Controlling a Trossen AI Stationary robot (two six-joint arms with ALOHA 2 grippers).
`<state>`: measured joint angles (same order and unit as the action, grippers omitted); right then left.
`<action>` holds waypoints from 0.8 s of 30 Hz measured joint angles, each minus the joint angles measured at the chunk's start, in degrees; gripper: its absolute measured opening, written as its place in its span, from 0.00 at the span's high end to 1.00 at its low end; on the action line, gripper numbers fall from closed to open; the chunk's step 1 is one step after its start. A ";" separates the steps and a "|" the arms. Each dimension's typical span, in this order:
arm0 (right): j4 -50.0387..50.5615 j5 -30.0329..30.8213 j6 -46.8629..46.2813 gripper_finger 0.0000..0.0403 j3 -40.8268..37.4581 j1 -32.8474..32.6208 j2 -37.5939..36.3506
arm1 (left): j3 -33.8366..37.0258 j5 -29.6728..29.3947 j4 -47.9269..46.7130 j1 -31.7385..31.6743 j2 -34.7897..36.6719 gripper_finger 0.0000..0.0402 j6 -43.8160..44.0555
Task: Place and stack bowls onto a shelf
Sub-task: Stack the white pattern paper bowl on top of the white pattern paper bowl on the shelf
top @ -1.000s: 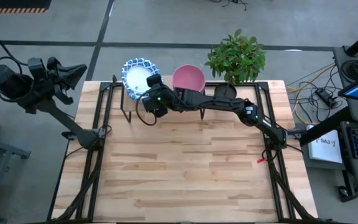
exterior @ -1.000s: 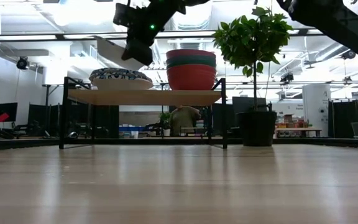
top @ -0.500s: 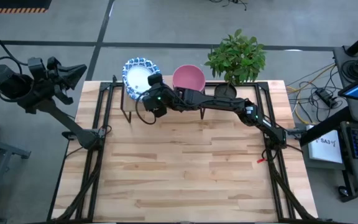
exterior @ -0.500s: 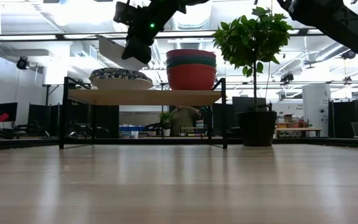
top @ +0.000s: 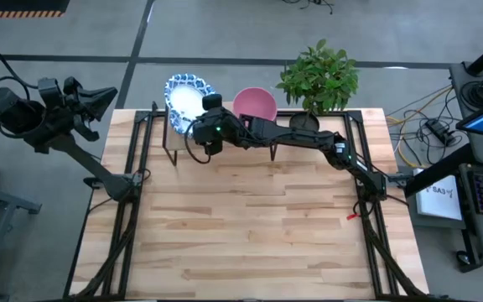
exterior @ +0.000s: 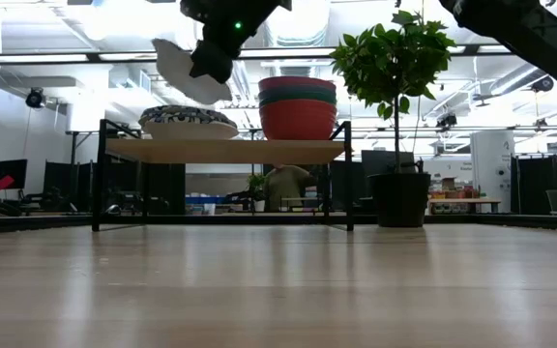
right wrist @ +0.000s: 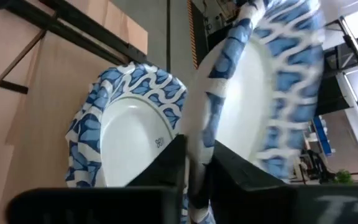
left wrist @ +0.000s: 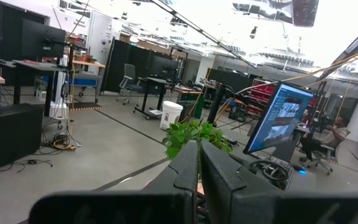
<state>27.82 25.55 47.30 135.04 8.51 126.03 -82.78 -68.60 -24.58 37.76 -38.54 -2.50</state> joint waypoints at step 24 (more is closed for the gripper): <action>0.21 -3.16 -20.73 0.65 0.00 -0.37 -0.23 | 0.00 0.00 -0.02 0.00 0.00 1.00 0.06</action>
<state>28.03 22.39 26.57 135.04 8.14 125.79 -82.78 -68.60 -24.60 37.76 -38.54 -2.45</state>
